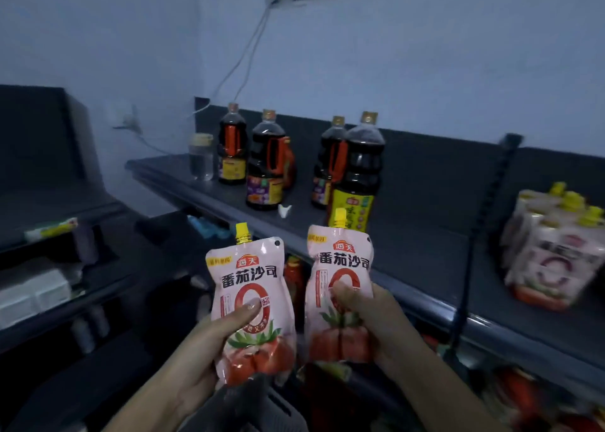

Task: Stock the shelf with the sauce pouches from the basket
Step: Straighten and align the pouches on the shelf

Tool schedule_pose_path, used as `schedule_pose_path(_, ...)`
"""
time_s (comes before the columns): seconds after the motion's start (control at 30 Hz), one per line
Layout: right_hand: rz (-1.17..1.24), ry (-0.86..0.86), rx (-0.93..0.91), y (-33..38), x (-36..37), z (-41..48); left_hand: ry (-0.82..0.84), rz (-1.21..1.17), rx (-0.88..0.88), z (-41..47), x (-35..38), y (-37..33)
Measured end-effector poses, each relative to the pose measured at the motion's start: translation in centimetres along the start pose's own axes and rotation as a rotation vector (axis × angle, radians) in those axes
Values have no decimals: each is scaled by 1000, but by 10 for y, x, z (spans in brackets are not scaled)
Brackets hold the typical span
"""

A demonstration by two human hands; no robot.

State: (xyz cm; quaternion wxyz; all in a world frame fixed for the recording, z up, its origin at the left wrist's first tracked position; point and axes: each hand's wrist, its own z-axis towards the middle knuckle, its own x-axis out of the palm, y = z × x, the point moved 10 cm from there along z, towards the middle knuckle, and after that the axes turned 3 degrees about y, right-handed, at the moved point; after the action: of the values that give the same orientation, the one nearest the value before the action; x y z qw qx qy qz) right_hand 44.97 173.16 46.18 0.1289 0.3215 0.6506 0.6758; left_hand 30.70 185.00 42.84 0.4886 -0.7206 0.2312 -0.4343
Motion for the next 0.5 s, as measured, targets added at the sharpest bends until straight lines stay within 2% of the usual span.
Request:
schedule_pose_path(0.3,-18,-361,-144,75,-164,-151,308,115,26,-10,193,30)
schedule_pose_path(0.5,100,-601,-182,93,-286,-312,571,148,-94,-48,368,113)
